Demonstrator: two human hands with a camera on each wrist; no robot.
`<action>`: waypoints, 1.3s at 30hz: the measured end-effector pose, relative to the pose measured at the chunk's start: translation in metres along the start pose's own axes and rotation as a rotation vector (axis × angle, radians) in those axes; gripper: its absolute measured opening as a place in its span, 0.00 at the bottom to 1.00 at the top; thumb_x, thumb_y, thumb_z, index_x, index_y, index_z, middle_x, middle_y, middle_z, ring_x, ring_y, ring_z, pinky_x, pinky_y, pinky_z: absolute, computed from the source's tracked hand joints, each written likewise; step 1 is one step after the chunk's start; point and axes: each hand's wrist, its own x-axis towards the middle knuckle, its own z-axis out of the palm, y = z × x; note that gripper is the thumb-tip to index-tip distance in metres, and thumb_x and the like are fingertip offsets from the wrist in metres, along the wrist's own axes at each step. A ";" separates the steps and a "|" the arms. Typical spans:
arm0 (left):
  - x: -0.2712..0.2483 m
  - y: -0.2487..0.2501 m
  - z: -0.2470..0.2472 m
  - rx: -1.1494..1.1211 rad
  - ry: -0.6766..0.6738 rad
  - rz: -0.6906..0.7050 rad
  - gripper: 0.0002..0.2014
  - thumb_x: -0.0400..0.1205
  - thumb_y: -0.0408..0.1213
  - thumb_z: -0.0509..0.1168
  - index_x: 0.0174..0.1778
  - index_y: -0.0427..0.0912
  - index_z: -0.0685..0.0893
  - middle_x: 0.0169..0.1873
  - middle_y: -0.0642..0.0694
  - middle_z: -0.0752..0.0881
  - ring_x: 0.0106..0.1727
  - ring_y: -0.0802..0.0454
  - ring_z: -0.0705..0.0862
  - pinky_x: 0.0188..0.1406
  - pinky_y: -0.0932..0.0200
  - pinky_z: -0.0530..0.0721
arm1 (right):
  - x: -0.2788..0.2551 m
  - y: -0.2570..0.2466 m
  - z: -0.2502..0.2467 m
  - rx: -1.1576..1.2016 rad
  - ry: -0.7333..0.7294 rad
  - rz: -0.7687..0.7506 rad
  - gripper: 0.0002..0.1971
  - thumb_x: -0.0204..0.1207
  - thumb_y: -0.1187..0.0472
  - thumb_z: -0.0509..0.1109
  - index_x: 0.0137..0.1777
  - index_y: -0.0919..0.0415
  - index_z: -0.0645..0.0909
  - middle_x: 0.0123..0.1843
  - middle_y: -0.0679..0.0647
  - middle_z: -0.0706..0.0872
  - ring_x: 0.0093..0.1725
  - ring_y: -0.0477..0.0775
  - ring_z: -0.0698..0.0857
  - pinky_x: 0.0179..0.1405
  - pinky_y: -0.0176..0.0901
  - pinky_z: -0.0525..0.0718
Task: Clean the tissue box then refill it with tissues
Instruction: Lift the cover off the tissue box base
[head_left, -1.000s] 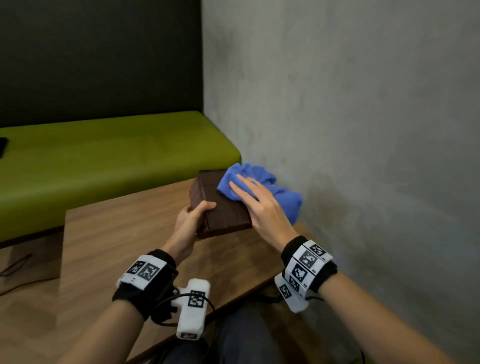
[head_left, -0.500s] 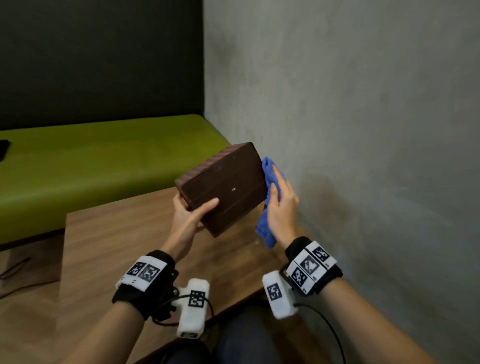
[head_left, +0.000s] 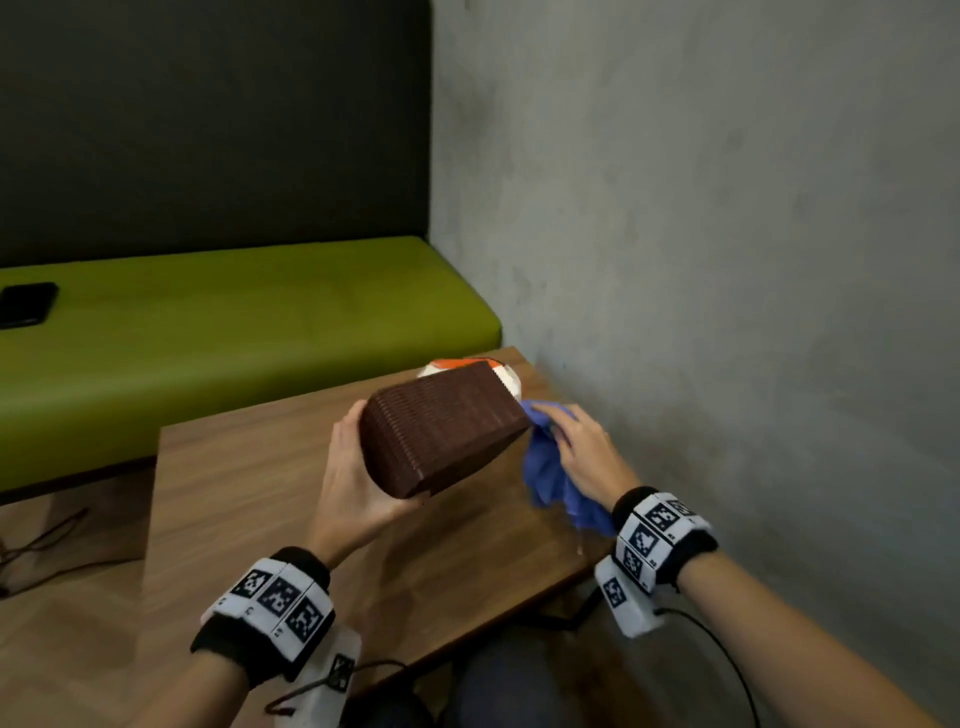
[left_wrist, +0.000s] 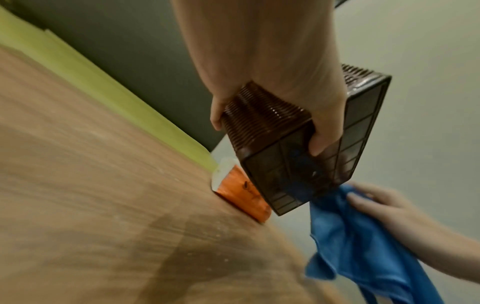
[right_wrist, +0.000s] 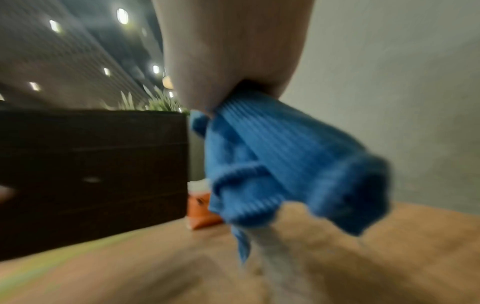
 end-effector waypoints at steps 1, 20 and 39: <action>-0.002 -0.003 -0.001 0.023 -0.019 0.033 0.56 0.54 0.54 0.78 0.76 0.43 0.58 0.71 0.45 0.69 0.74 0.49 0.70 0.74 0.45 0.72 | 0.001 0.012 0.005 -0.135 -0.108 0.060 0.23 0.77 0.73 0.58 0.71 0.56 0.75 0.69 0.60 0.78 0.67 0.62 0.77 0.68 0.40 0.69; -0.006 -0.018 0.009 0.060 -0.456 -0.192 0.64 0.43 0.77 0.70 0.65 0.82 0.30 0.78 0.48 0.23 0.79 0.41 0.26 0.78 0.31 0.45 | 0.010 -0.033 0.055 0.501 -0.063 0.398 0.15 0.83 0.56 0.61 0.65 0.60 0.78 0.59 0.56 0.85 0.62 0.54 0.81 0.56 0.36 0.76; -0.018 -0.087 0.018 0.010 -0.450 -0.141 0.75 0.53 0.61 0.80 0.72 0.61 0.19 0.83 0.45 0.50 0.84 0.52 0.53 0.82 0.40 0.60 | -0.017 -0.094 0.088 -0.280 -0.309 -0.120 0.36 0.72 0.39 0.39 0.66 0.57 0.78 0.63 0.54 0.84 0.68 0.54 0.77 0.80 0.59 0.52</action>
